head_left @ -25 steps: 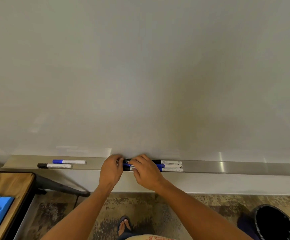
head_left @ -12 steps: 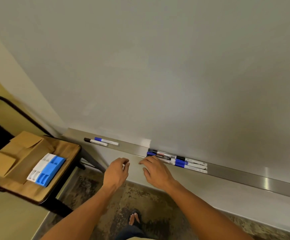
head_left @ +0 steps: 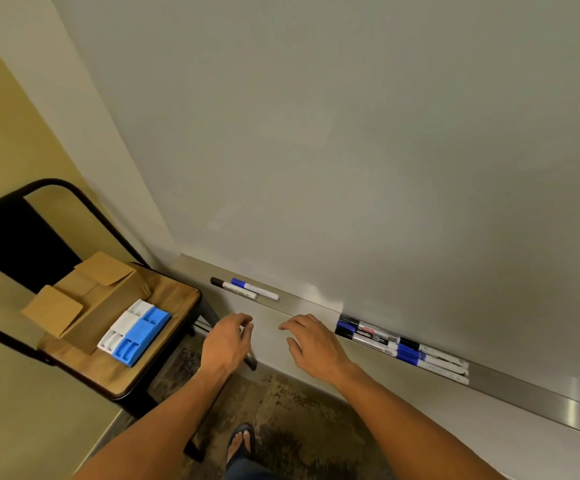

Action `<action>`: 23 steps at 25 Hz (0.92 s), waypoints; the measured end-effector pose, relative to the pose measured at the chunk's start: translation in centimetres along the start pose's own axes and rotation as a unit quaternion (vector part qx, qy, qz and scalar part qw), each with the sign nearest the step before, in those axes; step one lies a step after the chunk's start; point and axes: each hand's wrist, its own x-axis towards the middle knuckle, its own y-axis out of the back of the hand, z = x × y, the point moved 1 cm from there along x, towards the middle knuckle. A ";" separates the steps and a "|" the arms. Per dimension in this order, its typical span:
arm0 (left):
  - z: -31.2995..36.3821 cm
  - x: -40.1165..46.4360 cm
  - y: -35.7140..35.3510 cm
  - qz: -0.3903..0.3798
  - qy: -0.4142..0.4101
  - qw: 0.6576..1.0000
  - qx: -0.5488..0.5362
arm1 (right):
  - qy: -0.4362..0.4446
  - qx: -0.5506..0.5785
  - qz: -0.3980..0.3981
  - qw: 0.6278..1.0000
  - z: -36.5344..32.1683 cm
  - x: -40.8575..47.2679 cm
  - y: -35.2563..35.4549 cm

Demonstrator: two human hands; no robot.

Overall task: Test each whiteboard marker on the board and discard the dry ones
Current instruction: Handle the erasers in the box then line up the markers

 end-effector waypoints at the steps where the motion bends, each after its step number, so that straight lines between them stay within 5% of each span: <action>1: -0.7 0.8 0.3 -0.001 -0.003 1.000 0.001 | -0.004 -0.001 -0.003 1.000 -0.3 1.0 -0.3; 11: -6.4 9.8 2.2 0.002 -0.076 0.996 0.050 | -0.084 -0.024 -0.018 0.996 -2.9 12.1 -4.0; 17: -9.1 13.9 1.1 -0.030 -0.226 0.968 0.103 | -0.156 -0.055 -0.043 0.985 -3.1 16.1 -6.3; 23: -10.4 16.4 0.0 -0.092 -0.263 0.953 0.116 | -0.198 -0.089 -0.064 0.974 -2.8 16.9 -7.6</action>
